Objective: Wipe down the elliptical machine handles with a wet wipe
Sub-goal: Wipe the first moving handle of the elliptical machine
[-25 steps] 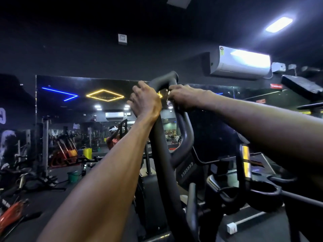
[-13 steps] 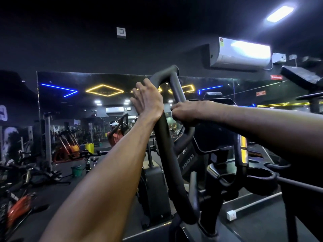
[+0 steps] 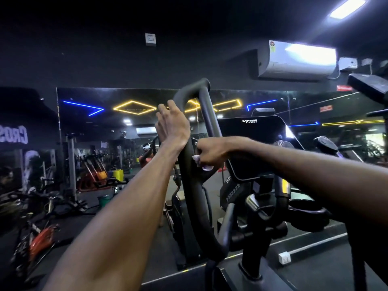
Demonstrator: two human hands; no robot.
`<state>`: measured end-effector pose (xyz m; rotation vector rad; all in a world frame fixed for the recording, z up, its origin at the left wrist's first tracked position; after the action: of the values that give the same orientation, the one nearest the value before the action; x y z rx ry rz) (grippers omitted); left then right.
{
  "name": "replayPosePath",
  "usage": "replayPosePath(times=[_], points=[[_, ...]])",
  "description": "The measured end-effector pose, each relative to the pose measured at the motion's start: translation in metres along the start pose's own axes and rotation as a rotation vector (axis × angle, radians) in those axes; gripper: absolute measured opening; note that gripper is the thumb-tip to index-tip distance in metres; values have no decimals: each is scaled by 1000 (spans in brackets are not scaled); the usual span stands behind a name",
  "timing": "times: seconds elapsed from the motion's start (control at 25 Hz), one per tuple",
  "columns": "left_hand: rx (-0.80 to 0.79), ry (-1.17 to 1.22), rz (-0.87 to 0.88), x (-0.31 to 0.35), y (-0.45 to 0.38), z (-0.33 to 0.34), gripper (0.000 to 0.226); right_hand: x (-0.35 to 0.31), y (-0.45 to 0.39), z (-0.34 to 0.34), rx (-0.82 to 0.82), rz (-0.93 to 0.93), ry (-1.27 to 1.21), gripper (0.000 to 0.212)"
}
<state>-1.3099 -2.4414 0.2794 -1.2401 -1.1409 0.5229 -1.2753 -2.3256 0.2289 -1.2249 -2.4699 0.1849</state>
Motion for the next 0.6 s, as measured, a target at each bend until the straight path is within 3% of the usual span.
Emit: replayPosePath(times=[0.08, 0.24, 0.44, 0.52, 0.6], points=[[17, -7, -3, 3, 1, 0, 24, 0, 10, 9, 98, 16, -61, 25], [-15, -64, -20, 9, 6, 2, 26, 29, 23, 6, 253, 59, 244, 15], [-50, -130, -10, 16, 19, 4, 28, 60, 18, 7, 573, -56, 65, 5], [-61, -139, -4, 18, 20, 6, 31, 78, 20, 13, 662, 25, -52, 9], [-67, -85, -29, 19, 16, 8, 28, 102, 18, 4, 811, 242, -227, 13]])
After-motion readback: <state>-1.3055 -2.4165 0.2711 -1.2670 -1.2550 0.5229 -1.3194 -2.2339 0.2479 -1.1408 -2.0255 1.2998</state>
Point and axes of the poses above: each hand's wrist, its own y-axis away from the middle knuckle, its own z-axis out of the palm, x = y × z, the point moved 4 cm from there along -y, towards the middle knuckle, and after that the axes turned 14 degrees about y, right-handed, at the moved point
